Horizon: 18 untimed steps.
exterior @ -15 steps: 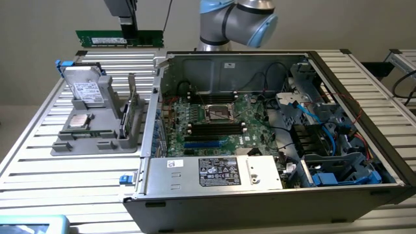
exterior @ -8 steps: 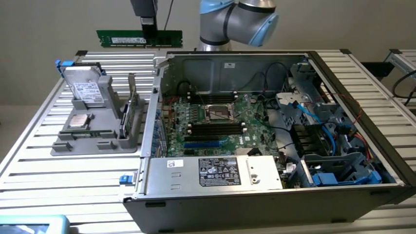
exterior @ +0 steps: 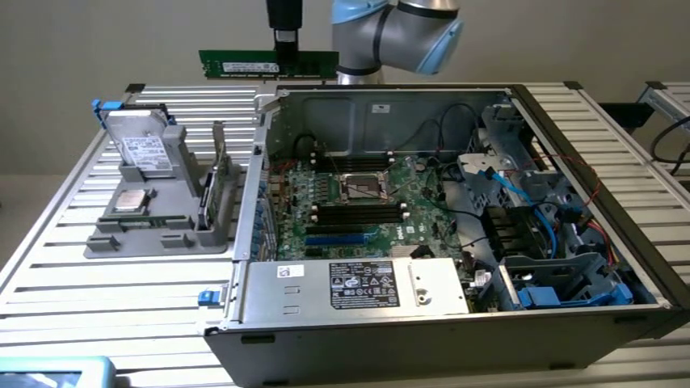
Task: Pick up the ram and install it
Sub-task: 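Pick up the ram and move it above insertion slot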
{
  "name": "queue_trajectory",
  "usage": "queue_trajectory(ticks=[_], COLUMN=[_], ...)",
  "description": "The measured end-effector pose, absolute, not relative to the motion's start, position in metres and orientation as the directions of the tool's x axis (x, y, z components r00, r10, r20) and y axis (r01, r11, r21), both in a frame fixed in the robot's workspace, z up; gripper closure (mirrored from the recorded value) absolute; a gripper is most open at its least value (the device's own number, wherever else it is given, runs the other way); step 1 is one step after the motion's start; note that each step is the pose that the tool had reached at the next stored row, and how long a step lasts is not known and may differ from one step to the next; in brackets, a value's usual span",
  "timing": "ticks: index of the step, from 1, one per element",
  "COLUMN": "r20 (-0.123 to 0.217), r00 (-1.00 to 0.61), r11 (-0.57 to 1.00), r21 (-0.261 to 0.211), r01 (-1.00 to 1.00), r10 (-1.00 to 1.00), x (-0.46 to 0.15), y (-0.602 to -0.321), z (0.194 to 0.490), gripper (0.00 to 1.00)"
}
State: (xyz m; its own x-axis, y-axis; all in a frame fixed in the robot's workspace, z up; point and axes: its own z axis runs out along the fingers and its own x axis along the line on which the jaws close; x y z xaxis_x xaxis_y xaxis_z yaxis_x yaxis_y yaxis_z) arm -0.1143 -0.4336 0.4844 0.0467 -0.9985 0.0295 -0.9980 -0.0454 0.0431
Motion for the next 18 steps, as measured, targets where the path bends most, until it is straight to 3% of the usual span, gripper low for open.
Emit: queue_trajectory(ticks=[18], r20=[0.029], r00=[0.047], r11=[-0.045], r21=[0.045], r01=[-0.998], r10=[-0.998], x=[-0.032], y=[-0.434], z=[0.459], gripper=[0.87])
